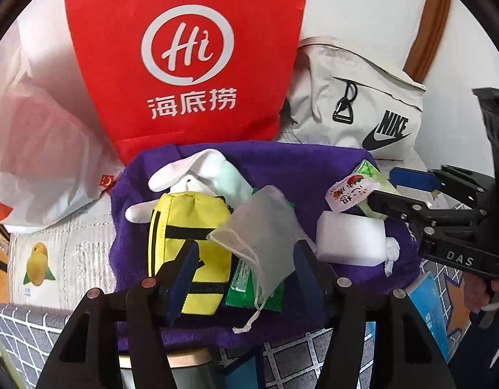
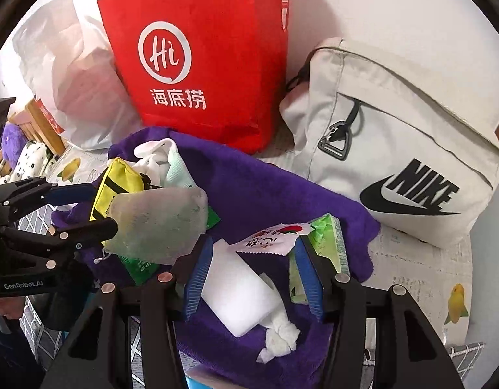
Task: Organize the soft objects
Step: 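Open the left tool to drop the mesh bag while the right tool releases the snack packet onto the towel, then pull both tools back and lower the right tool over the black watch strap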
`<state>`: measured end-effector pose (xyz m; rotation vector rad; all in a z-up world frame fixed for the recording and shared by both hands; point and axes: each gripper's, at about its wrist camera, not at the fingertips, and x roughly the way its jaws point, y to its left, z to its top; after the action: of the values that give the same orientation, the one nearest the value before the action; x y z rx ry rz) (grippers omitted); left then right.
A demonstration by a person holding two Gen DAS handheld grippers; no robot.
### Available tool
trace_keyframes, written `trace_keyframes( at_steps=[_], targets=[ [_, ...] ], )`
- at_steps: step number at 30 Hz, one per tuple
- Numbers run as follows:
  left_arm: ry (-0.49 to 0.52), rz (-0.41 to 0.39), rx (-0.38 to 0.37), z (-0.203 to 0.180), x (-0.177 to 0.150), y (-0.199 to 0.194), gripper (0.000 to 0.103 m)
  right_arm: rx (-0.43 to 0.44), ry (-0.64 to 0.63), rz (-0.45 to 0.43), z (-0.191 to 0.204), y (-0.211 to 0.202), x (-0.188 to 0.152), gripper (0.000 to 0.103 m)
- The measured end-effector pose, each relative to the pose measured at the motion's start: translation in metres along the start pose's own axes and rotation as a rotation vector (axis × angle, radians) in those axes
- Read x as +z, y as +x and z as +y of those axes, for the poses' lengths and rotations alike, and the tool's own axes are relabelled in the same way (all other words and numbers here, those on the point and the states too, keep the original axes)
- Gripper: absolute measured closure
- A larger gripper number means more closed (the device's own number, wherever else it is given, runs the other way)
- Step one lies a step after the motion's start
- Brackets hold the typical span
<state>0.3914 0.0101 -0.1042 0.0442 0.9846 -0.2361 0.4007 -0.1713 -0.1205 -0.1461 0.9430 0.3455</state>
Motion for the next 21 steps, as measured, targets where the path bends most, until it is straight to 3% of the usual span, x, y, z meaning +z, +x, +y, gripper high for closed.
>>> trace_keyframes(
  at_steps=[7, 15, 21],
  targets=[
    [-0.032, -0.044, -0.02, 0.003, 0.0, -0.028, 0.044, -0.016, -0.002, -0.01, 0.008, -0.023, -0.013, 0.05],
    [-0.03, -0.13, -0.068, -0.014, -0.005, -0.079, 0.044, 0.002, 0.002, -0.022, 0.028, -0.072, -0.056, 0.05],
    [-0.059, -0.128, -0.044, -0.017, -0.043, -0.112, 0.043, 0.04, 0.004, -0.039, 0.054, -0.103, -0.093, 0.05]
  ],
)
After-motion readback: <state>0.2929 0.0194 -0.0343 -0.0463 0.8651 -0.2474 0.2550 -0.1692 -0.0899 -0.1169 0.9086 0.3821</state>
